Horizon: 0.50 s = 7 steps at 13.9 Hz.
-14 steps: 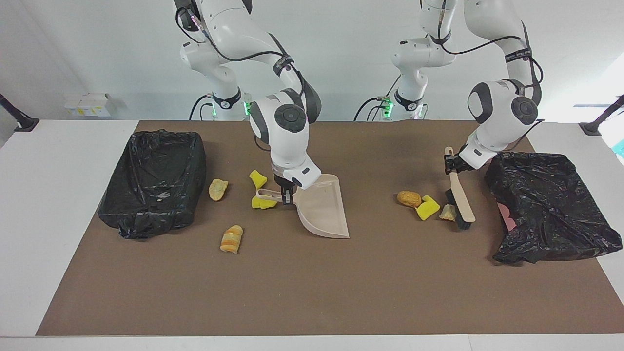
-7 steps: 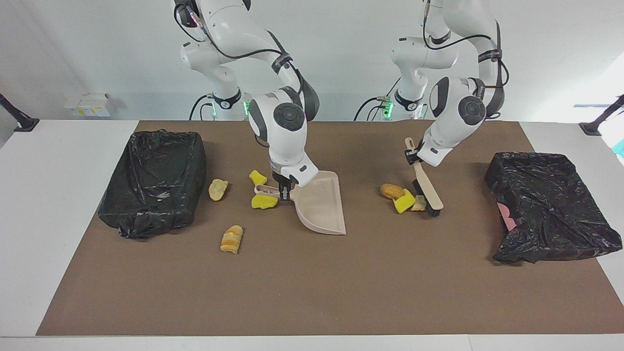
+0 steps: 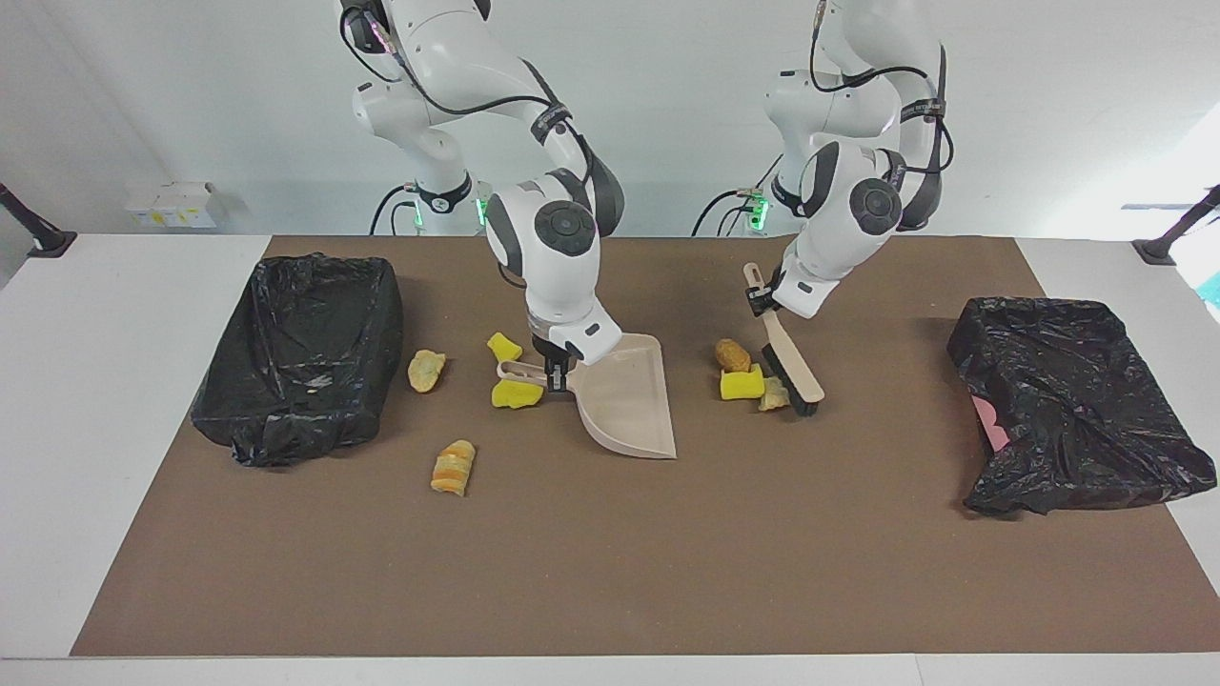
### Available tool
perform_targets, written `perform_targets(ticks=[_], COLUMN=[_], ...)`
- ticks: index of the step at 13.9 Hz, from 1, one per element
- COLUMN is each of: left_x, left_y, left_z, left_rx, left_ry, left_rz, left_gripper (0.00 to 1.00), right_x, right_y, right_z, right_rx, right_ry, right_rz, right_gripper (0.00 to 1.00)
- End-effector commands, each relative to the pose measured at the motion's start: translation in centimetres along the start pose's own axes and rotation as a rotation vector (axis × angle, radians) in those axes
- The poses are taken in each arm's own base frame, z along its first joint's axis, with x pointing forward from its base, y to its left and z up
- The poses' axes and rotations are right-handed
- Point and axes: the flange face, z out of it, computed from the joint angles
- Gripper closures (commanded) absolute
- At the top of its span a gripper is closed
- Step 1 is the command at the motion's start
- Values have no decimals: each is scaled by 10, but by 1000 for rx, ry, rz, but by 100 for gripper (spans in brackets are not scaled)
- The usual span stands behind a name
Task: Sweep and dump trash in bin
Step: 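Sweep the bread and sponge pieces with the brush toward the dustpan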
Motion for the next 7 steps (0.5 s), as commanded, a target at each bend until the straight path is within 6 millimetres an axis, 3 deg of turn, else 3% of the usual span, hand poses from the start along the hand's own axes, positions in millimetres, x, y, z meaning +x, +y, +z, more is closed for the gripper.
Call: perform_targets(ticks=[1,4,7], left_x=[7,-4,-29], left_y=[-28,-24,20], left_z=[-8,22,47], left_rx=[-28,-9,6], left_ry=[-1,-9,8], left_rz=[-56,-106,-161], left_gripper=[100,100,100], right_x=[-4,-4,-6], right_y=[-9,-9,-13], right_z=[-1,-1,2], right_rx=[11,12,19], right_ry=[-3,-3,-7], right_rz=[18,17,17], right_gripper=[100,100,100])
